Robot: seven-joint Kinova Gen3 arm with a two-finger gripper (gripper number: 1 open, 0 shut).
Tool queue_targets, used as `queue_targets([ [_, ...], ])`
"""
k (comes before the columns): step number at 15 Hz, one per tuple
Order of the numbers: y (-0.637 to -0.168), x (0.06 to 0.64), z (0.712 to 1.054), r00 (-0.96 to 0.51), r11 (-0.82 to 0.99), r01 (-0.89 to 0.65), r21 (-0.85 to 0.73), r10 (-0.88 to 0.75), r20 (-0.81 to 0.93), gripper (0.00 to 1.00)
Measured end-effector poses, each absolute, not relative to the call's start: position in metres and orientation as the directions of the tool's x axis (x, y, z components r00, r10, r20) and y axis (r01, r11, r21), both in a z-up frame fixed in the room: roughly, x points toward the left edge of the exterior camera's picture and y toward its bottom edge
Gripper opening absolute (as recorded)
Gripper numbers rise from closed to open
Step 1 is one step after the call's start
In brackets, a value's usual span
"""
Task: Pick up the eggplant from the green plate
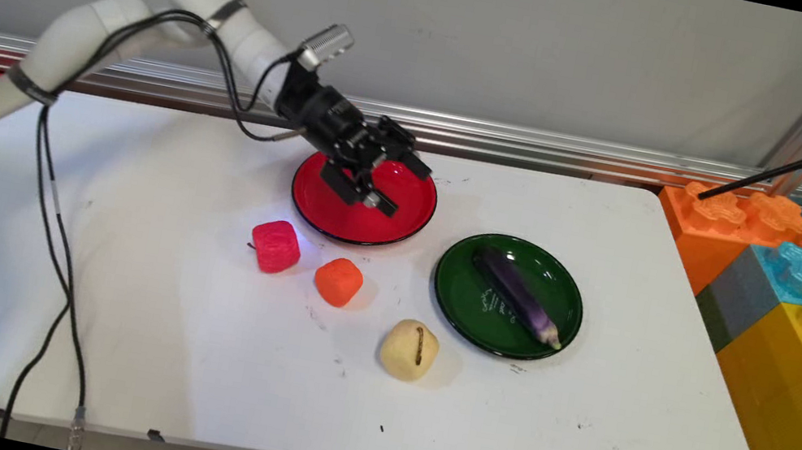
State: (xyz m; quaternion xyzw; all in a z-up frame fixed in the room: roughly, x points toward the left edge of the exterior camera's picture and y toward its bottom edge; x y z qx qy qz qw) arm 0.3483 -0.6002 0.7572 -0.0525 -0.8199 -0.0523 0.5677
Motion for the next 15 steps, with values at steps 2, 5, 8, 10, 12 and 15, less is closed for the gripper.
queue_targets([
  [2, -0.601, 0.330, 0.753, -0.342, 0.981, 0.191, 0.004, 0.062, 0.938, 1.00],
  [5, -0.607, 0.303, 0.746, -0.341, 0.966, 0.258, -0.018, 0.108, 0.934, 1.00],
  [8, -0.619, 0.275, 0.742, -0.346, 0.949, 0.314, -0.030, 0.144, 0.927, 1.00],
  [10, -0.631, 0.257, 0.741, -0.348, 0.938, 0.344, -0.037, 0.164, 0.923, 1.00],
  [12, -0.646, 0.240, 0.740, -0.354, 0.931, 0.364, -0.041, 0.179, 0.918, 1.00],
  [15, -0.660, 0.225, 0.736, -0.362, 0.922, 0.386, -0.044, 0.194, 0.912, 1.00],
])
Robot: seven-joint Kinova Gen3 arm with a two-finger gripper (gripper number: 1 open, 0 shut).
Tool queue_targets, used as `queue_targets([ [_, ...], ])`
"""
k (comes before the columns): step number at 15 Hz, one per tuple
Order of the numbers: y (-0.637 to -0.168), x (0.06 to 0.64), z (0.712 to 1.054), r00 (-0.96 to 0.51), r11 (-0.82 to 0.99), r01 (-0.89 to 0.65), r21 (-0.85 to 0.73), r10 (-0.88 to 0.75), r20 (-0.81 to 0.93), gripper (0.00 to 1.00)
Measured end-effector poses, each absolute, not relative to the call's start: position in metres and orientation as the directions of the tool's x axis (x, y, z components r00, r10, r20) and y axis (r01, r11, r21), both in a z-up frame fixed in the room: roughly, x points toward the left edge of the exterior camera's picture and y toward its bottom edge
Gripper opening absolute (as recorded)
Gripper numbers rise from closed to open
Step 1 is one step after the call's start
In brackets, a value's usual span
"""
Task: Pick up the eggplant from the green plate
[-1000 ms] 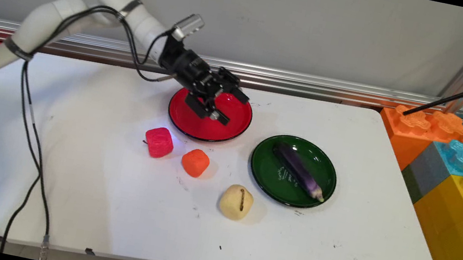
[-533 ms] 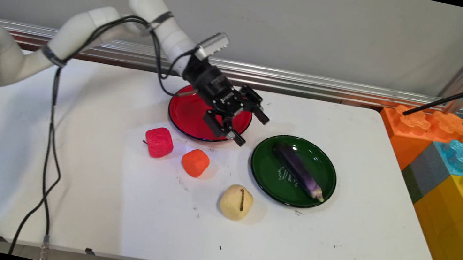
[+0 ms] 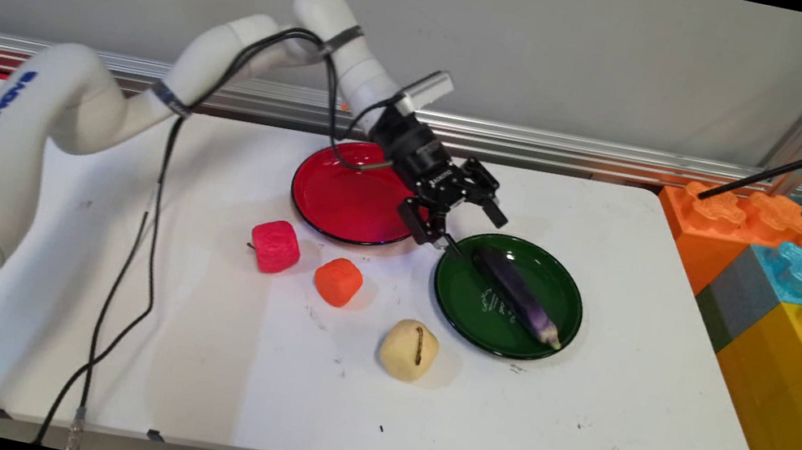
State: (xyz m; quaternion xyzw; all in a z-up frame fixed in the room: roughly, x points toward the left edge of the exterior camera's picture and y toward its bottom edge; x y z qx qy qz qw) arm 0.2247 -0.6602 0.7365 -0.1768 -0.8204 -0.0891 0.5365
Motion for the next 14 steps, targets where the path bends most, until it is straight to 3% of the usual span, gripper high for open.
queue_targets([
  [14, -0.706, 0.179, 0.700, -0.402, 0.839, 0.535, -0.098, 0.355, 0.844, 1.00],
])
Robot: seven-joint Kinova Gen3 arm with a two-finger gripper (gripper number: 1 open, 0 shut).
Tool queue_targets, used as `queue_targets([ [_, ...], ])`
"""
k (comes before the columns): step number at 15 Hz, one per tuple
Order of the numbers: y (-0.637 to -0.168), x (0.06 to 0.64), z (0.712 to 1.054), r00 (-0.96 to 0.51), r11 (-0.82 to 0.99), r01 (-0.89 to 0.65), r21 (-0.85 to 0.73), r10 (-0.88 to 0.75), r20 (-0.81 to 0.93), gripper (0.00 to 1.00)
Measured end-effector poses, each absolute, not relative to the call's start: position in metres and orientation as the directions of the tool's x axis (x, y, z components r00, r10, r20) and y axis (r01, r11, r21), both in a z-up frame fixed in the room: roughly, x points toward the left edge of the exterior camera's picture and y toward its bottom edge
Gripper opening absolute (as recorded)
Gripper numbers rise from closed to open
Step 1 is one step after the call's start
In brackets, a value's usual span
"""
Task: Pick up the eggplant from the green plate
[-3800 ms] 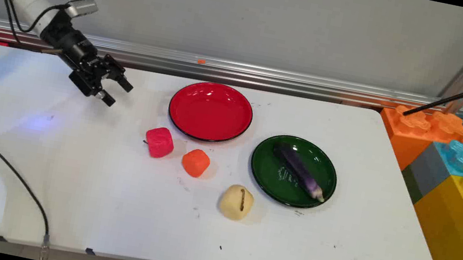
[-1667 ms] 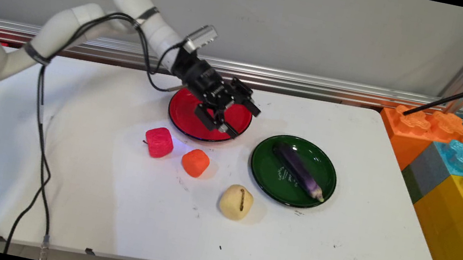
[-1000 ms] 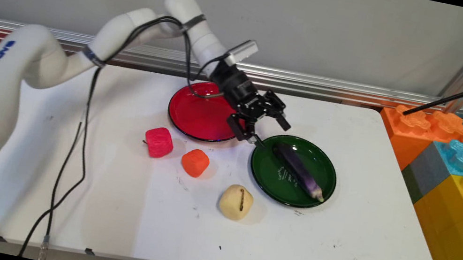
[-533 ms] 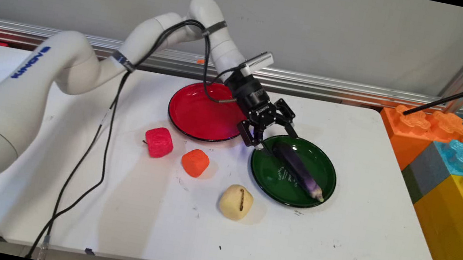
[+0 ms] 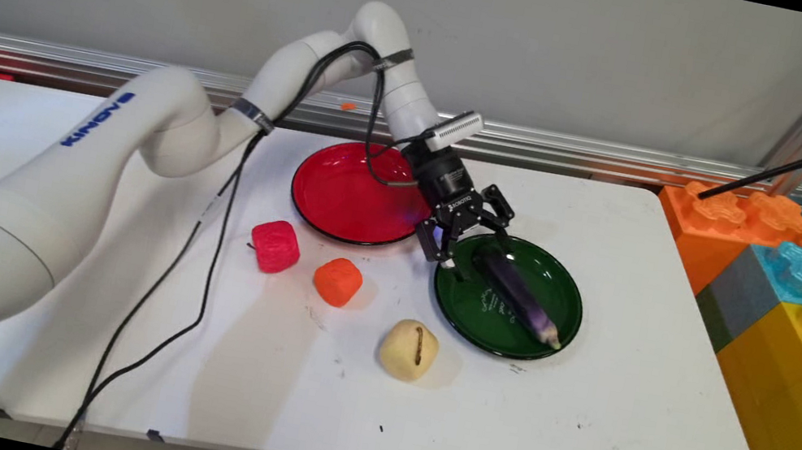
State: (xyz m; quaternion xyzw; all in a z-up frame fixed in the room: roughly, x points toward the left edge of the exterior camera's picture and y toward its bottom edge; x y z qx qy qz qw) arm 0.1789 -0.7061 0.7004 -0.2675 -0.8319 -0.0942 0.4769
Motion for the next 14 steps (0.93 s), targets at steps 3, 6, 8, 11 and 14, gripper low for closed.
queue_targets([
  [3, -0.713, 0.171, 0.699, -0.402, 0.829, 0.547, -0.117, 0.382, 0.832, 1.00],
  [6, -0.720, 0.168, 0.685, -0.465, 0.824, 0.560, -0.086, 0.398, 0.791, 1.00],
  [8, -0.722, 0.167, 0.679, -0.493, 0.820, 0.567, -0.072, 0.408, 0.769, 1.00],
  [11, -0.722, 0.164, 0.675, -0.502, 0.817, 0.572, -0.071, 0.417, 0.757, 1.00],
  [14, -0.723, 0.159, 0.666, -0.431, 0.902, 0.428, -0.061, 0.263, 0.863, 0.00],
])
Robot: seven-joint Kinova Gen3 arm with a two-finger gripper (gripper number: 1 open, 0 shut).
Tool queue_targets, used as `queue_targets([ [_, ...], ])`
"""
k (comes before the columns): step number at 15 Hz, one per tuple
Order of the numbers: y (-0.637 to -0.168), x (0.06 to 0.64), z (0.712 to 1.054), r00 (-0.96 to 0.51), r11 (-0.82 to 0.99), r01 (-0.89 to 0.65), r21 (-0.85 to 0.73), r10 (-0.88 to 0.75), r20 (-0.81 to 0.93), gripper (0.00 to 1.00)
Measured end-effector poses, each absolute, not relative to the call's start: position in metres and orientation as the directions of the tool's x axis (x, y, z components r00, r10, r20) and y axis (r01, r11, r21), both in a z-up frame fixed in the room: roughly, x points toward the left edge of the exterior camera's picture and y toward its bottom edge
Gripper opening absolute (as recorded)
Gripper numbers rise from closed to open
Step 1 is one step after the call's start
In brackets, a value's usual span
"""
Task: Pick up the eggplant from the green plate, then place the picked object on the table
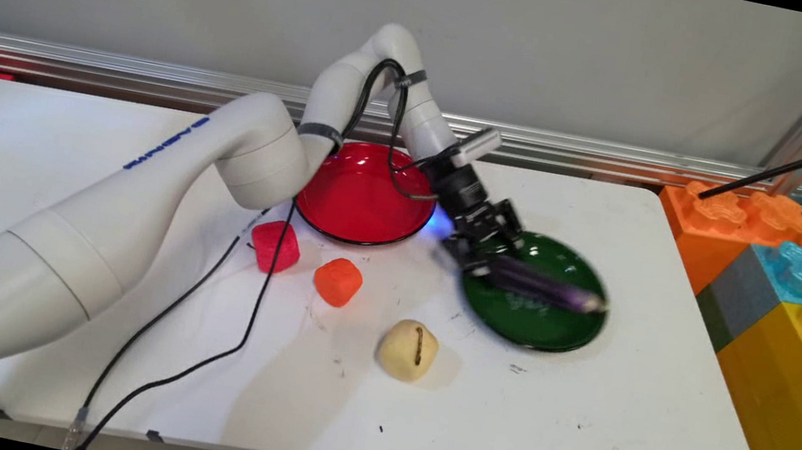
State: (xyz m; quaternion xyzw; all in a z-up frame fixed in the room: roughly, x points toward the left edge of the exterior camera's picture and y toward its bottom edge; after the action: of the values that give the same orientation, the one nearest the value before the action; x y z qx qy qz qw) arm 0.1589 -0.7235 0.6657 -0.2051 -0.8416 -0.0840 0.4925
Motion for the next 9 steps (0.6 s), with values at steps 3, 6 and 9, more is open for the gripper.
queue_targets([
  [3, -0.728, 0.172, 0.648, -0.365, 0.952, 0.305, -0.011, 0.128, 0.922, 0.00],
  [6, -0.731, 0.198, 0.645, -0.384, 0.970, 0.245, 0.009, 0.089, 0.919, 0.00],
  [9, -0.732, 0.208, 0.655, -0.402, 0.967, 0.255, -0.014, 0.119, 0.908, 0.00],
])
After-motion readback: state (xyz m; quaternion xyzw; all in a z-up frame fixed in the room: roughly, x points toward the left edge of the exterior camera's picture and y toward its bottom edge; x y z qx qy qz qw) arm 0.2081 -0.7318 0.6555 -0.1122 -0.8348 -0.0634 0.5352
